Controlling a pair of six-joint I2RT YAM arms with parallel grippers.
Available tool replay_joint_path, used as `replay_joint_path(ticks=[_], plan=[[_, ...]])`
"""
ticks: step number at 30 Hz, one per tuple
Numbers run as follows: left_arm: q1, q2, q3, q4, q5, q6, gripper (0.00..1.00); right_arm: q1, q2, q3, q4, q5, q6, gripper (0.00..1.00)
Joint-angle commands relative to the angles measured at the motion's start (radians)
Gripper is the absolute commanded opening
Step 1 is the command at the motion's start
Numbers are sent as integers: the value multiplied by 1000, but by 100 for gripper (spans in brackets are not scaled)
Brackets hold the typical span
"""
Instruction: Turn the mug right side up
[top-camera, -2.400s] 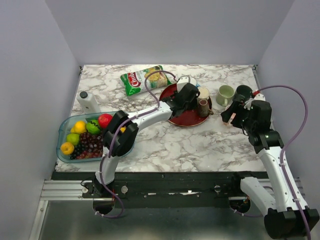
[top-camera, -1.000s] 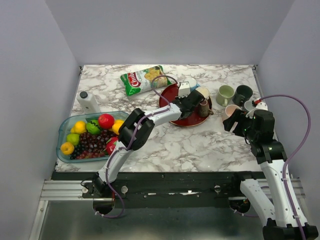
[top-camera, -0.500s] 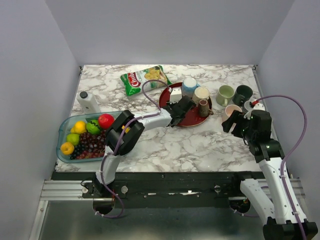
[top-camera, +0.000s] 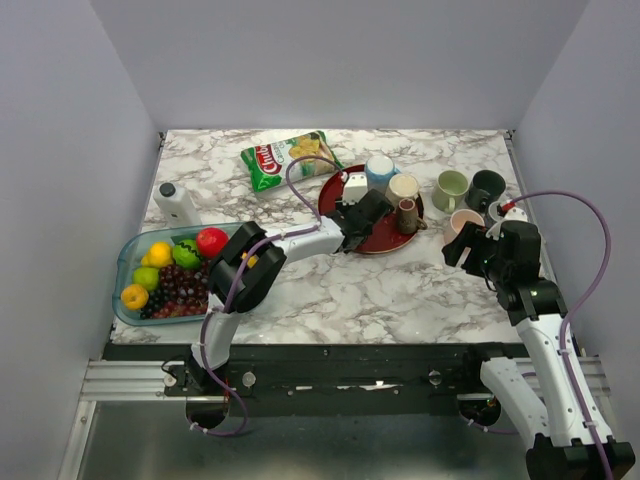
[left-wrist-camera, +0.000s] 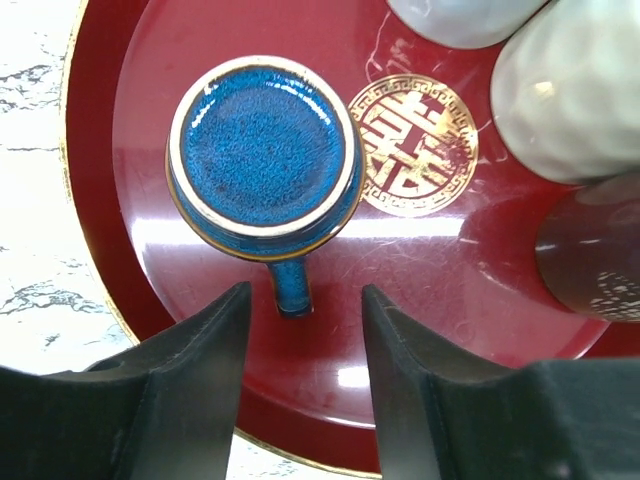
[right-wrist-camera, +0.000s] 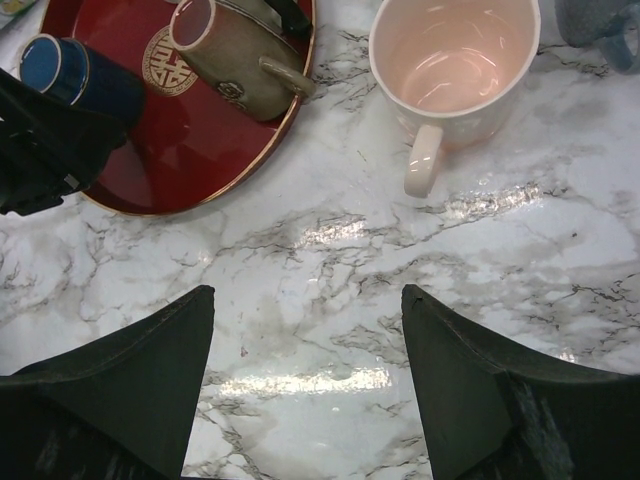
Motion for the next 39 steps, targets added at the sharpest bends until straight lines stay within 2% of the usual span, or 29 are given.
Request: replay_joint_path(ticks=[1,3,8,19,24,30,39], plan=[[-5,-11,46,-13,-61,8,48,-3,-15,-14,15,-13,6,82],[-5,0,60,-11,-58,13,45,-3,-15,-15,16,-13,6,82],[-2,35,105,-47,-64,2,44,-3,-13,-18,16,-15,4,82],[-1,9,68,-73,-88,-27,59,-3,1,-17,20,-25,1,82],[-1,12,60,-77,-93,-36,61,-2,2,-17,23,-27,4,82],[6,38,83,-79,-95,-49,52,-3,-2,-17,20,-27,1,82],[22,67,125,-96,-85,-59,48,-3,-5,-15,16,-21,-3,81]])
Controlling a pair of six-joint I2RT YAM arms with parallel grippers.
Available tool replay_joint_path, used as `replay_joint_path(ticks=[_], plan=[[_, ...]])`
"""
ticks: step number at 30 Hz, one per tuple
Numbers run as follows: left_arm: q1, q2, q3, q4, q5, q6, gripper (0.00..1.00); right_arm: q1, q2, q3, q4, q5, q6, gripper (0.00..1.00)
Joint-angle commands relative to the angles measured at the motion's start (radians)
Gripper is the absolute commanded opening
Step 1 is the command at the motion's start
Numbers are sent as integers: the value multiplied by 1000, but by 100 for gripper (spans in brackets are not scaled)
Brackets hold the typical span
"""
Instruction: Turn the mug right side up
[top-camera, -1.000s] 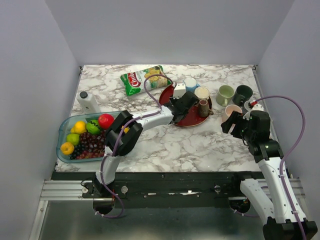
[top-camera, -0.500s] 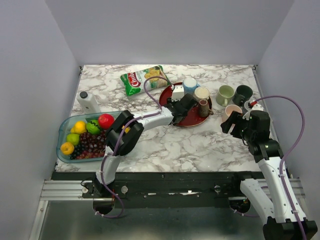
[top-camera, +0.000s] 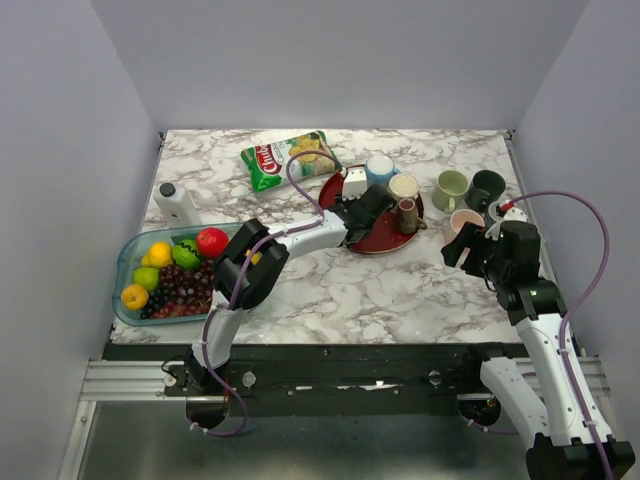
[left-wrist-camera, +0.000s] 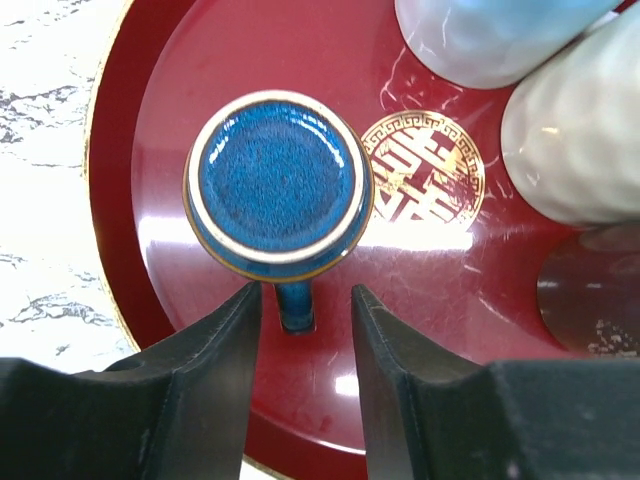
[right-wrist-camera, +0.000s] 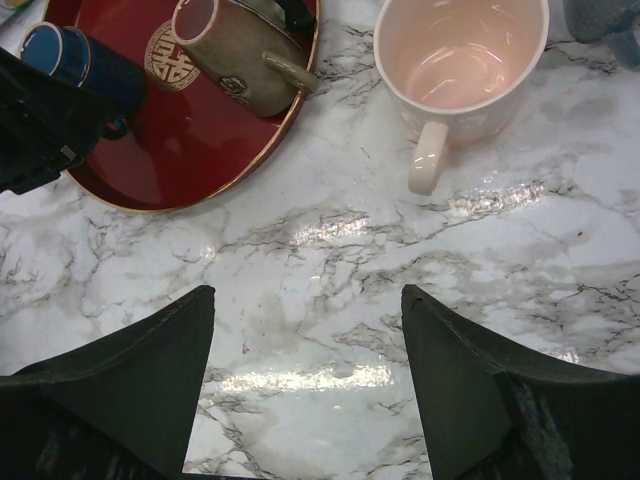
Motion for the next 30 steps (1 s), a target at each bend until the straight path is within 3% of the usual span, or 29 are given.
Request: replay_joint_path(ticks=[1,7,11,14,18,25,28,30], plan=[[14,26,31,-13,-45,-25,48,-2,-5,-12,16,-10,-3,82],[27,41,42,-14,-32,-29,44,-2,-2,-9,15,-7,-6,81],[31,43,47,-13,-36,-29,37,-3,0,-9,16,-7,-6,81],[34,41,47,-11,-39,-28,27,-3,1,-9,16,-9,-6,81],[37,40,48,-6,-44,-17,0,-3,1,-9,15,-7,-7,81],[37,-34,-16,55,-29,10,0,-3,-11,-4,15,-35,-4,83],[37,-138,-110,146,11,30,0,-3,-39,0,22,-87,-6,98],[37,-231,-179,194,71,43,0,-2,-63,7,39,-151,3,100]])
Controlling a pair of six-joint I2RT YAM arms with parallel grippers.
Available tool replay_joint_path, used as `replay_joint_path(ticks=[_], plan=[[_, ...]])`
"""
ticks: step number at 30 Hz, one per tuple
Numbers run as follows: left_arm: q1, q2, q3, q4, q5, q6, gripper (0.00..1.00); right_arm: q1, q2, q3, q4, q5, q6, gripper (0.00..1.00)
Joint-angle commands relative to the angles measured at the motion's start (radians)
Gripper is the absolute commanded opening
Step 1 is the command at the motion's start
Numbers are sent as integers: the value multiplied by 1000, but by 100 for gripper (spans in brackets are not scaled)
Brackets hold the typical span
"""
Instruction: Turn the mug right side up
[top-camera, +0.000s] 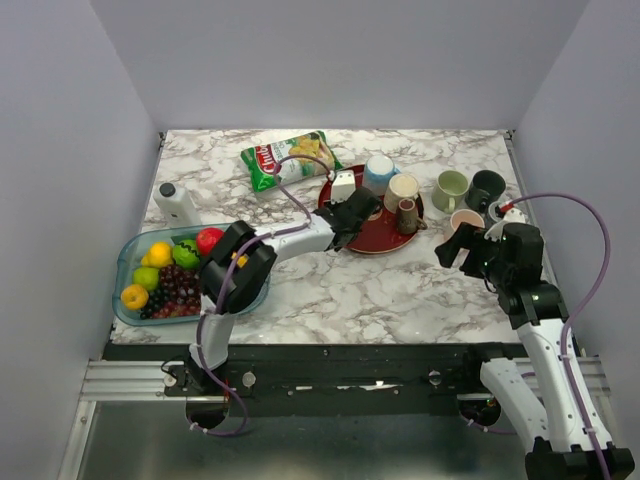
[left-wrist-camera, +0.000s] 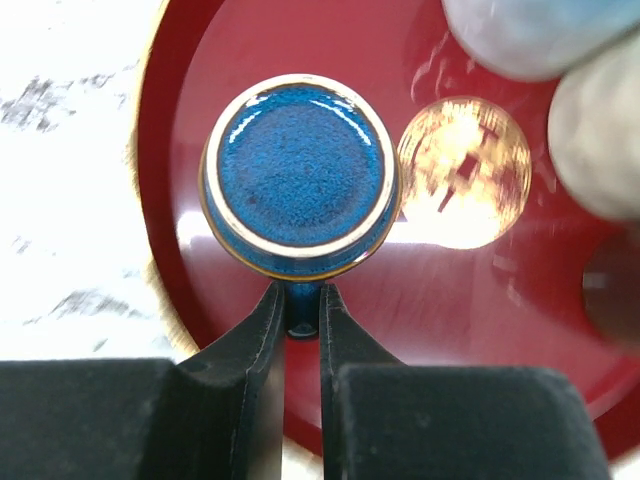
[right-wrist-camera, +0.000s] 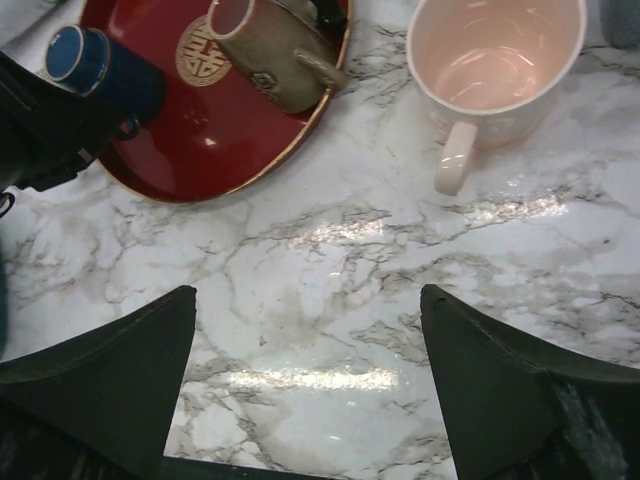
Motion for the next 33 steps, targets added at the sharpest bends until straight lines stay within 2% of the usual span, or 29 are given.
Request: replay_joint_path(ticks=[1,5,8,12,16,17,18,21,28,33], plan=[[5,-225,-114,181,74,31,0,-3,-53,8,48,-134,10,100],[12,-401,-213,286,207,31,0,-3,-77,13,103,-285,85,100],[16,-492,-250,356,330,-1,0,-3,-104,-18,203,-407,200,99],[18,-581,-293,470,488,-68,0,-2,-153,-91,458,-531,422,96],[18,-646,-345,652,672,-191,0,-3,-174,-150,688,-556,599,94],[16,-668,-376,692,697,-273,0,-2,-168,-150,727,-563,628,91],[13,-681,-390,734,717,-306,0,0,-153,-148,813,-592,665,90],[-10,-722,-425,833,738,-384,0,10,-119,-128,925,-609,725,89],[-85,-767,-460,1022,709,-410,0,81,-67,-104,1054,-551,831,88],[-117,-752,-468,1094,721,-409,0,147,-47,-104,1148,-496,889,84]])
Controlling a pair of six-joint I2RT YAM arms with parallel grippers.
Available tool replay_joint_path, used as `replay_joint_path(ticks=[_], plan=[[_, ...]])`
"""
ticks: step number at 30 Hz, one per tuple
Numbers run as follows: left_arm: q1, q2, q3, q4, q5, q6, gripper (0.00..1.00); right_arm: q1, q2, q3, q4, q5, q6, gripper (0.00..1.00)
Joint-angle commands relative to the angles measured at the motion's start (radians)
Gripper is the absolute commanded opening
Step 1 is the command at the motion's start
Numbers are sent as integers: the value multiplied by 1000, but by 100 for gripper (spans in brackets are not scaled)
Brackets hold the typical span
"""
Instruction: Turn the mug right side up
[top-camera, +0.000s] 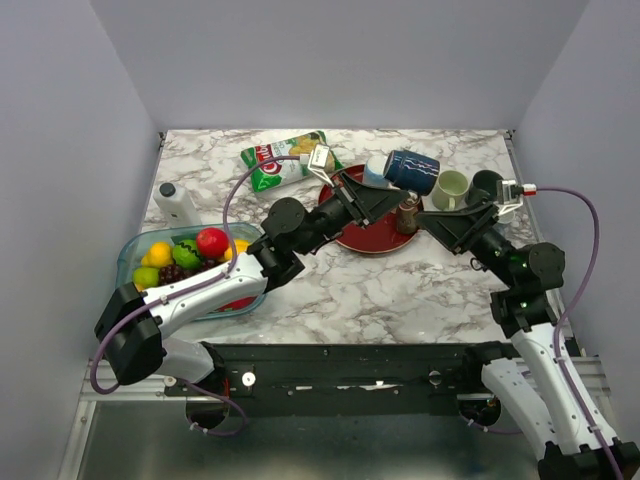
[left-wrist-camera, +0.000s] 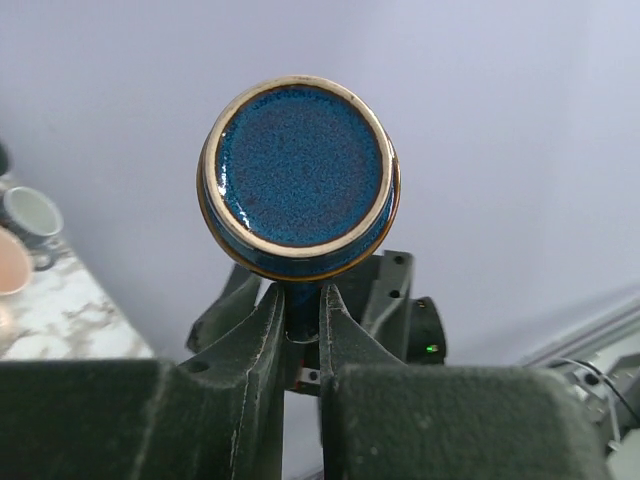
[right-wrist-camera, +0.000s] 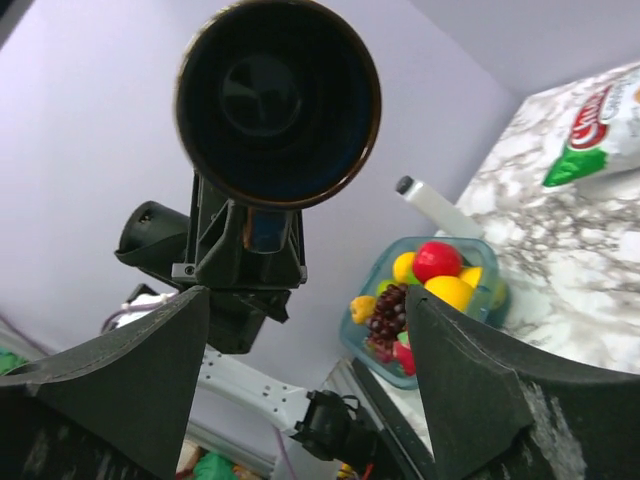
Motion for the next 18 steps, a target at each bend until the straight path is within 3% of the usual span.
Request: replay_joint_path(ticks=[1,13,18], plan=[[-24,-23,0,180,31,-22,0,51,12,33,141,58,78,84],[-61,-8,2,171,11,40,0,70,32,84,158,79,61,70],[-67,-17,-6,167,7,50,0,70,57,87,167,76,58,51]])
